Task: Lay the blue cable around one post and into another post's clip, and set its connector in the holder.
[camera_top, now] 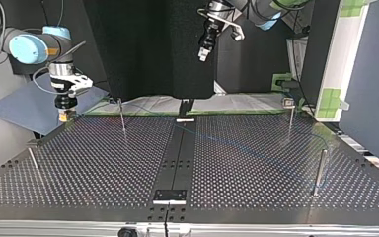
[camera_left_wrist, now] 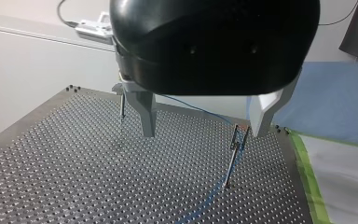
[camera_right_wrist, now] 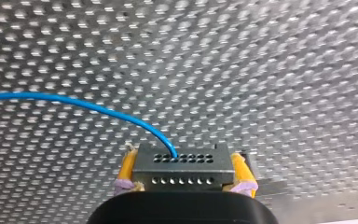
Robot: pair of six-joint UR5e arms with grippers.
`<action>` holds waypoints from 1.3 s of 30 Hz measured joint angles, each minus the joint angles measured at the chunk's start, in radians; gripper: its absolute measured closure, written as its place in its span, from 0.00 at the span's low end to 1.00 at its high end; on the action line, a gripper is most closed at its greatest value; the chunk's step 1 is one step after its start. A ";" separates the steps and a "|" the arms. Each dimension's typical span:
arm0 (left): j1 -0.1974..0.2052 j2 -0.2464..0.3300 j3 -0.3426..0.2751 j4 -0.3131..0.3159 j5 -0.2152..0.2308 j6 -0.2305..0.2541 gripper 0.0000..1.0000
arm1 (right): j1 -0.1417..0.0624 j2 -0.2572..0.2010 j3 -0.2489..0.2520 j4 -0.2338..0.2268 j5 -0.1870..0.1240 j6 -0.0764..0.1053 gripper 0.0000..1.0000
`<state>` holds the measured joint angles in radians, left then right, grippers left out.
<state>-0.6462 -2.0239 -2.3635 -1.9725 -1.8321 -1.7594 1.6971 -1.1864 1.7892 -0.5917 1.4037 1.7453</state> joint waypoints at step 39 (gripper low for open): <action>0.003 0.000 0.033 -0.066 0.003 -0.010 0.00 | -0.050 -0.060 -0.039 0.083 0.160 -0.245 1.00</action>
<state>-0.6432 -2.0240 -2.3307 -2.0385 -1.8292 -1.7697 1.6474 -1.2462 1.7504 -0.5088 1.5639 1.5005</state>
